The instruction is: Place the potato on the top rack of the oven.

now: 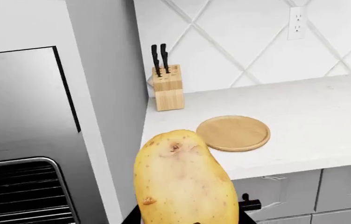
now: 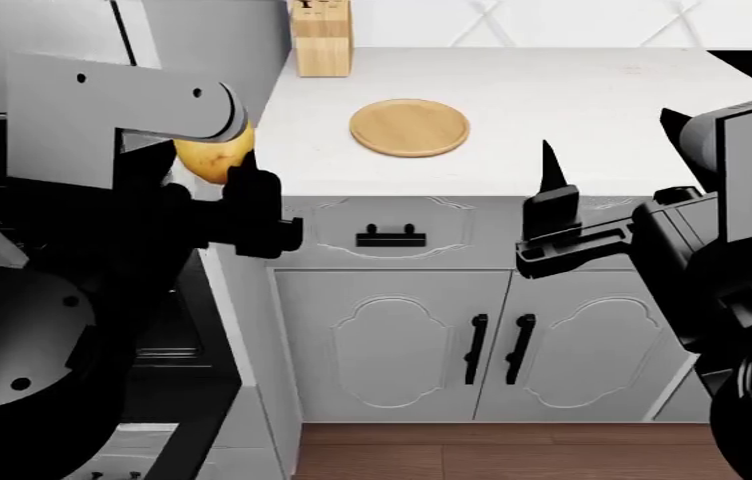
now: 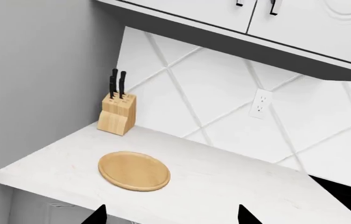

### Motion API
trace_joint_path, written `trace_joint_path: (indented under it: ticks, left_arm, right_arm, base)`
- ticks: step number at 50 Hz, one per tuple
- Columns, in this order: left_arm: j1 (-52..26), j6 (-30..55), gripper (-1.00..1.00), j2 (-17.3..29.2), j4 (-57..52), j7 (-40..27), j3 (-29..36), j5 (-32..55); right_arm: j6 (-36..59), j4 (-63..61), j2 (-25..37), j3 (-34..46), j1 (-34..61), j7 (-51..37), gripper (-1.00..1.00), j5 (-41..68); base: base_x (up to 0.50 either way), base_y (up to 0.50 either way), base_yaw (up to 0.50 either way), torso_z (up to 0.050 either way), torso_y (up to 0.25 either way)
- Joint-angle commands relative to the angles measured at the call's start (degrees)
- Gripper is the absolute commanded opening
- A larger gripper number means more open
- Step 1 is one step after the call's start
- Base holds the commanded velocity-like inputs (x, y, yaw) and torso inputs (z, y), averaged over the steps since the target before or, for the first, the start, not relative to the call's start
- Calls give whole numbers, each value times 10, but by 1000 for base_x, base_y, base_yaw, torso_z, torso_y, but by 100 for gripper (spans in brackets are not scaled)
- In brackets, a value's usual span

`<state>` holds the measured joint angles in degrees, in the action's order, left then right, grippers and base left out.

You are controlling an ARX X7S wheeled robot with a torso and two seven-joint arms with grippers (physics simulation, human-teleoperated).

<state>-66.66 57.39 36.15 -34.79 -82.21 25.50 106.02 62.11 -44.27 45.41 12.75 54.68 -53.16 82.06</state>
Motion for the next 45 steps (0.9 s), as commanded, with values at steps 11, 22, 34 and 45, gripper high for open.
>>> trace_joint_path:
  ticks: [11, 22, 34, 45]
  left_arm:
    - [1, -14, -100, 9, -8, -2, 6, 9]
    - [1, -17, -100, 11, -10, 1, 9, 7]
    - [2, -22, -100, 16, -11, 3, 10, 6]
    - [2, -26, -100, 16, -12, 6, 14, 4]
  right_arm:
    - [-3, -7, 6, 2, 2, -13, 100, 15]
    - [-7, -9, 9, 2, -2, -14, 100, 15]
    - [-10, -10, 11, 4, -1, -16, 100, 16]
    - [-14, -12, 15, 4, -5, -17, 100, 15]
  base:
    - [0, 369, 0, 0, 0]
    - [0, 371, 0, 0, 0]
    - [0, 370, 0, 0, 0]
    - [0, 369, 0, 0, 0]
